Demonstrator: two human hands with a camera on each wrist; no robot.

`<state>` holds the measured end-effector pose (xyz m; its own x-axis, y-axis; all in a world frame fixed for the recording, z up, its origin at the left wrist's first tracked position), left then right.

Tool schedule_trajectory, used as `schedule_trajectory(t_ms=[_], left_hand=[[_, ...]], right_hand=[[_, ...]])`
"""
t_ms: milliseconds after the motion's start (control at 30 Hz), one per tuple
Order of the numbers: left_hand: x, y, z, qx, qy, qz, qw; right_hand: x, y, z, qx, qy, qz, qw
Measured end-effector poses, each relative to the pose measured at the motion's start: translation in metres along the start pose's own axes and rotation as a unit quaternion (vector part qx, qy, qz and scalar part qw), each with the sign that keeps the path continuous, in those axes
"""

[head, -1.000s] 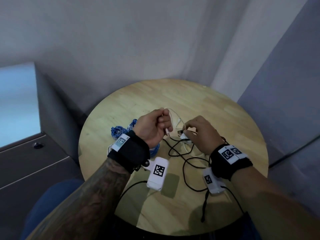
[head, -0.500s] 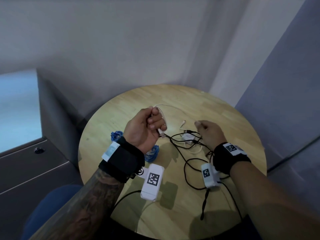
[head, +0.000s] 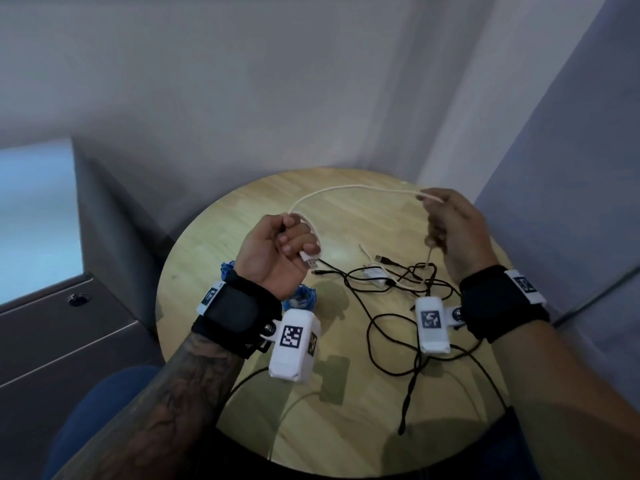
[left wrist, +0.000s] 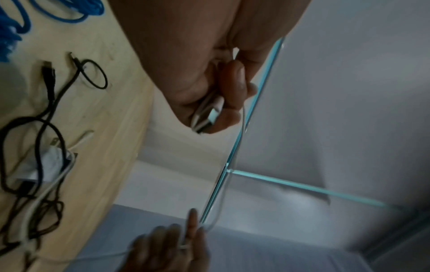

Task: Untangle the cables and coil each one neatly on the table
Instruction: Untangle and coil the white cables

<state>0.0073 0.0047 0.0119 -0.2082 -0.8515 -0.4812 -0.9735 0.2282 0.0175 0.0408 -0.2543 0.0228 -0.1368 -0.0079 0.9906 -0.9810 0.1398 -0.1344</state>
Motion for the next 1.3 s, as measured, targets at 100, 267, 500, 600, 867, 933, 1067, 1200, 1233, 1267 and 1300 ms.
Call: schedule_trajectory(t_ms=[100,267,500,600,867,933,1067,1200,1233,1267,1300], left_hand=[[-0.020,-0.003,0.013,-0.065,0.062,-0.070,0.994],[-0.044,-0.009,0.025,-0.087,0.035,-0.143,0.985],[-0.026,-0.013,0.039,-0.166,-0.266,-0.251,0.916],[-0.002,-0.007,0.026,-0.109,-0.493,-0.220,0.835],[0.036,0.011,-0.005,0.064,-0.383,0.033,0.921],[0.026,0.012,-0.011,0.072,-0.305,0.037,0.949],[0.009,0.004,-0.003,0.027,-0.114,-0.027,0.993],[-0.006,-0.004,0.014,-0.065,-0.099,-0.145,0.982],[-0.009,-0.005,0.017,-0.077,-0.124,-0.169,0.975],[-0.012,-0.005,0.019,-0.089,-0.177,-0.192,0.961],[-0.014,-0.005,0.021,-0.100,-0.255,-0.213,0.938]], right_hand=[[-0.022,0.009,-0.009,0.063,0.056,-0.099,0.991],[-0.033,0.032,-0.038,0.240,0.334,-0.090,0.907],[0.007,0.065,-0.068,0.288,0.196,-0.049,0.936],[0.027,0.066,-0.068,0.258,0.139,-0.007,0.956],[0.005,0.029,-0.046,0.027,0.202,0.044,0.978],[-0.009,0.033,-0.053,0.074,0.249,0.032,0.965],[-0.030,0.057,-0.081,0.224,0.351,0.041,0.908],[-0.018,0.076,-0.094,0.291,0.413,0.079,0.859],[-0.014,0.078,-0.093,0.289,0.419,0.093,0.856],[-0.009,0.078,-0.090,0.277,0.409,0.104,0.863],[-0.003,0.078,-0.086,0.256,0.386,0.114,0.879]])
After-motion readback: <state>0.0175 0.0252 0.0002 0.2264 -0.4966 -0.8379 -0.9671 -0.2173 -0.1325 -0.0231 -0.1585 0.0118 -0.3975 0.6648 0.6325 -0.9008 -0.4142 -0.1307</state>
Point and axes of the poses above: each hand's wrist, its own y-axis away from the middle knuckle, its own z-axis out of the back of the hand, x = y × z, the point moved 3 cm from there along -y, towards the middle knuckle, and after that the axes turned 5 degrees about -z, right-handed, at the moved point
